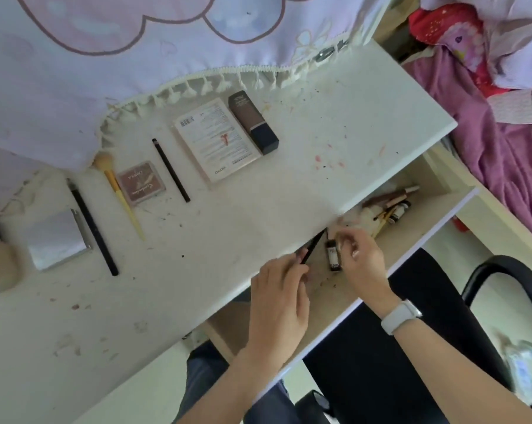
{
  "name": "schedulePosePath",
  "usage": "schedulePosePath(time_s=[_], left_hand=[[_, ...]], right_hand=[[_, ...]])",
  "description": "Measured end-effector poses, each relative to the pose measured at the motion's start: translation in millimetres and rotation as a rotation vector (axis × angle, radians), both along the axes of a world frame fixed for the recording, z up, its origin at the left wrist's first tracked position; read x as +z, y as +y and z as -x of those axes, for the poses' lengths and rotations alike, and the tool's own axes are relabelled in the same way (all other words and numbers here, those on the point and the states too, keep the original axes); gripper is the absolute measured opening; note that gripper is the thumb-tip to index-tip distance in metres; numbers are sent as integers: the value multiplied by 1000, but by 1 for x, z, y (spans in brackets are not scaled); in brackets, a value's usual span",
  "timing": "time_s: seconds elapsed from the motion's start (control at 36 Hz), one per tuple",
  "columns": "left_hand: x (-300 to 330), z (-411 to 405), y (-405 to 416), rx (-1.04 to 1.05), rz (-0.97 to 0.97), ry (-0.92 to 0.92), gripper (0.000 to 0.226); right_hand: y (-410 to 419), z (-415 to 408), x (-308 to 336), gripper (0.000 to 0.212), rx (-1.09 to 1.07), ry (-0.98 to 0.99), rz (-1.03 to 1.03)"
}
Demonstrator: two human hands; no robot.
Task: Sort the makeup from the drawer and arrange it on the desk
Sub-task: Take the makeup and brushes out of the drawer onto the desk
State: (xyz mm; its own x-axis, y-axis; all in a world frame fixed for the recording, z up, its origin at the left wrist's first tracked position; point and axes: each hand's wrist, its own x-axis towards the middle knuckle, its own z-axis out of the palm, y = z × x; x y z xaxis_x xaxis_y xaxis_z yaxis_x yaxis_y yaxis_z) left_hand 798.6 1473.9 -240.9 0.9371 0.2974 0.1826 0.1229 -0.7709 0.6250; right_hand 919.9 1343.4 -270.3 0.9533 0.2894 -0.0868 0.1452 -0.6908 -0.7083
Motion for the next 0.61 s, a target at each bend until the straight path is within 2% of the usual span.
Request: schedulePosePath(time_s=[0.08, 0.17, 0.25, 0.39, 0.47, 0.53, 0.61], left_hand=[[-24, 26, -14, -89, 6, 138, 24], [-49, 43, -14, -76, -2, 426, 31], [-73, 52, -8, -33, -100, 661, 45], [-91, 58, -2, 3, -277, 767, 65], [-97, 63, -1, -20, -309, 861, 65], [-100, 67, 0, -45, -331, 855, 61], [-98, 73, 0, -80, -348, 769, 55]], right_hand=[[-16, 11, -22, 22, 196, 114, 331], [-12, 23, -29, 24, 303, 176, 544], [4, 30, -29, 30, 252, 228, 537], [30, 34, -44, 39, 136, 466, 459], [39, 38, -57, 59, -88, 556, 386], [45, 41, -64, 62, -239, 565, 336], [49, 43, -74, 64, -308, 563, 342]])
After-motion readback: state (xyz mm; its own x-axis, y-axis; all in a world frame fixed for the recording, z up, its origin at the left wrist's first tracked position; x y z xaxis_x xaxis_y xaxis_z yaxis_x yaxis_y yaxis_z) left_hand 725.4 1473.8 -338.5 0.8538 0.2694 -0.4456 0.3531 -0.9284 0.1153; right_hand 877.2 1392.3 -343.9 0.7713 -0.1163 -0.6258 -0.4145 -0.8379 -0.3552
